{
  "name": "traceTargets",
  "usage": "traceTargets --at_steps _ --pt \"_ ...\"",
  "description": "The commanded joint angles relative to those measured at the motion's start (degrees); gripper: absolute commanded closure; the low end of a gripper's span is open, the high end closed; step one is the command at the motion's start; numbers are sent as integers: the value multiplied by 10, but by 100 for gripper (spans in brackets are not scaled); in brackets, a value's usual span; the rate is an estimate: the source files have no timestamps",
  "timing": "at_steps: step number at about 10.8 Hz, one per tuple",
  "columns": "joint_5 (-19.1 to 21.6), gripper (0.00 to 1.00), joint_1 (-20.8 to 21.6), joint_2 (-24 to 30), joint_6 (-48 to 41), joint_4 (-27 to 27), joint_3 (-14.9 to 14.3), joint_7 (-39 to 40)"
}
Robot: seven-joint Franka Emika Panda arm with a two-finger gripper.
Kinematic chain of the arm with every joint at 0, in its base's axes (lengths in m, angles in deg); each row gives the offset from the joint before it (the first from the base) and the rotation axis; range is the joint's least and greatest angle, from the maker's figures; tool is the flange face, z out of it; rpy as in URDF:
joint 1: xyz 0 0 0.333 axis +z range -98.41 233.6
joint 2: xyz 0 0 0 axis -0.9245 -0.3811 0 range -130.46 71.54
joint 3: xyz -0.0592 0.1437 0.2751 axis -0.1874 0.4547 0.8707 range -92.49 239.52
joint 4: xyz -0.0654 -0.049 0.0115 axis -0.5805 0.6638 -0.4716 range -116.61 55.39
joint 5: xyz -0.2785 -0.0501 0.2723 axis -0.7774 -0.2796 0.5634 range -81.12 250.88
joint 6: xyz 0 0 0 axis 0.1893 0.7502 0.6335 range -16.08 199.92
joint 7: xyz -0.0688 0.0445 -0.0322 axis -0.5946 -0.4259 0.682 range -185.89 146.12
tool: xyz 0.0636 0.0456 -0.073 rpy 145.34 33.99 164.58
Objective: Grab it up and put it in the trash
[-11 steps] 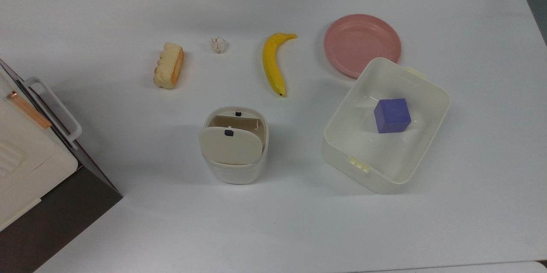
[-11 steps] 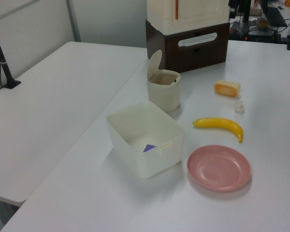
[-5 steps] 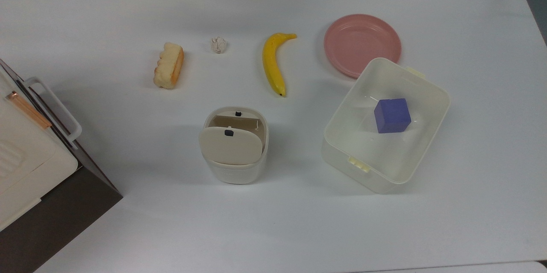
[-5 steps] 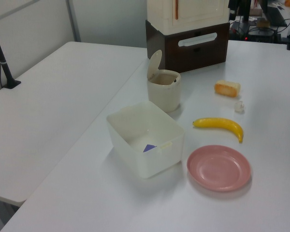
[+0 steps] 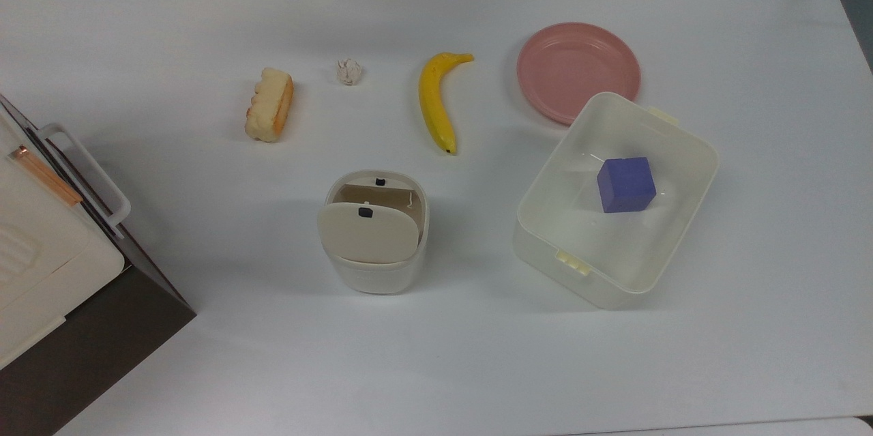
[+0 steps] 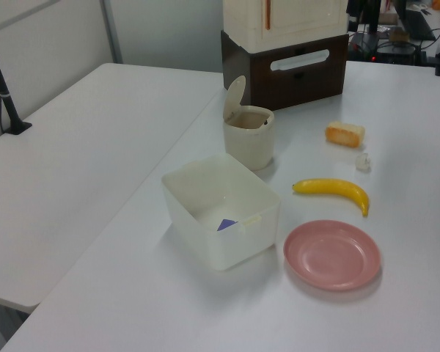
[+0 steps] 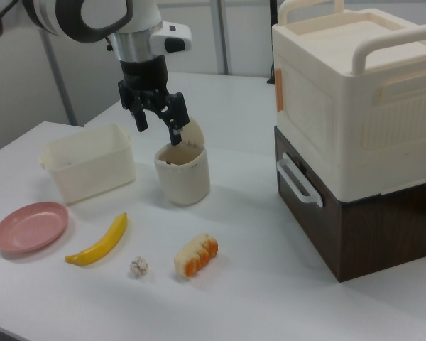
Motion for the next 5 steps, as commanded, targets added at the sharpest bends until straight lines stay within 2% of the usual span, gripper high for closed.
traceTargets --at_steps 1,3,5 --pt "-39 0 6 -2 -11 -21 28 9" --pt "-87 0 13 -4 -11 -54 64 9" --pt "-131 1 37 -5 -12 -103 89 7"
